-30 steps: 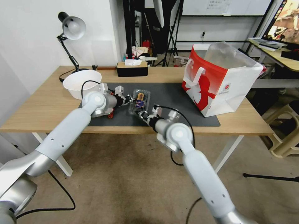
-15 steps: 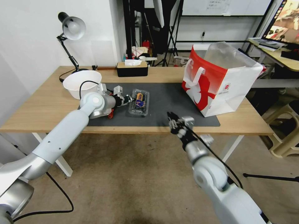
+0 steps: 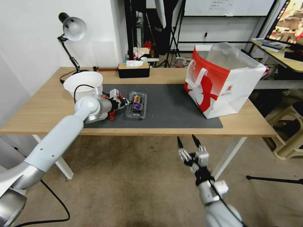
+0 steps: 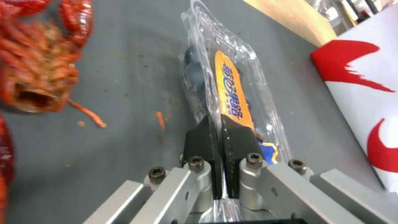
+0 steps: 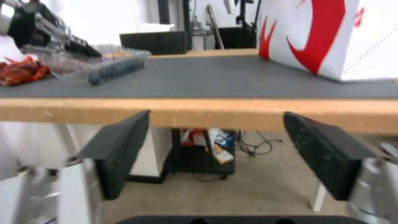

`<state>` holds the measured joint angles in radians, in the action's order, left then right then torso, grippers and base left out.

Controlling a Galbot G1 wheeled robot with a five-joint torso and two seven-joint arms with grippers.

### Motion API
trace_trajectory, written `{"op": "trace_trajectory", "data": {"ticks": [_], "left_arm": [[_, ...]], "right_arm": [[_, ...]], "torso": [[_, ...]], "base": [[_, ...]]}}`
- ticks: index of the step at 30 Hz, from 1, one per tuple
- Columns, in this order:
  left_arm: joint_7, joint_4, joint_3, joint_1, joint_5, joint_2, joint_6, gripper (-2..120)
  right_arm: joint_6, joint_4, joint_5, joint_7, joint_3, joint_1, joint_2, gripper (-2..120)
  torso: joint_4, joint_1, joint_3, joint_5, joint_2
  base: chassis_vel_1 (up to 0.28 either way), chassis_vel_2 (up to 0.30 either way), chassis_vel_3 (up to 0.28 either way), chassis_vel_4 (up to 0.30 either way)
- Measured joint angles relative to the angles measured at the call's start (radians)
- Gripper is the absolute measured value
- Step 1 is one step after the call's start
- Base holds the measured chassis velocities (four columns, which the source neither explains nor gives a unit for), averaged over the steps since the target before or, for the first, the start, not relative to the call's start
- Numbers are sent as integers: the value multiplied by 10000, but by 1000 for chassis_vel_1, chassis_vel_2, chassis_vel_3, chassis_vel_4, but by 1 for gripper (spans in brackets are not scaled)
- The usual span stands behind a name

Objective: Close the takeout container lid, then place the container into the takeout bag.

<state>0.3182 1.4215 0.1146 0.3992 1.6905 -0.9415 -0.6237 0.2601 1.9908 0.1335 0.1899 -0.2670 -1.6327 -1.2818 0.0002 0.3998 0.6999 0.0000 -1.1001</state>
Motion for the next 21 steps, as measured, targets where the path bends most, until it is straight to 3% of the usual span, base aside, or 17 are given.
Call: {"op": "trace_trajectory", "data": {"ticks": [3,10,21], "left_arm": [[3,93,-47,12,59,-56,7,0],[48,290,-216,35,149,-141,43,0],[103,700,-356,-109,348,-239,126,0]], "right_arm": [[141,-200,-25,-37,-23,-41,-192,97],[370,-322,-102,-55,-84,-94,-375,111],[577,-379,-221,-98,-64,-82,-582,113]], "torso": [[-1,2,0,0,0],[-2,2,0,0,1],[-2,2,1,0,1]], "base": [[0,0,0,0],[0,0,0,0],[0,0,0,0]]}}
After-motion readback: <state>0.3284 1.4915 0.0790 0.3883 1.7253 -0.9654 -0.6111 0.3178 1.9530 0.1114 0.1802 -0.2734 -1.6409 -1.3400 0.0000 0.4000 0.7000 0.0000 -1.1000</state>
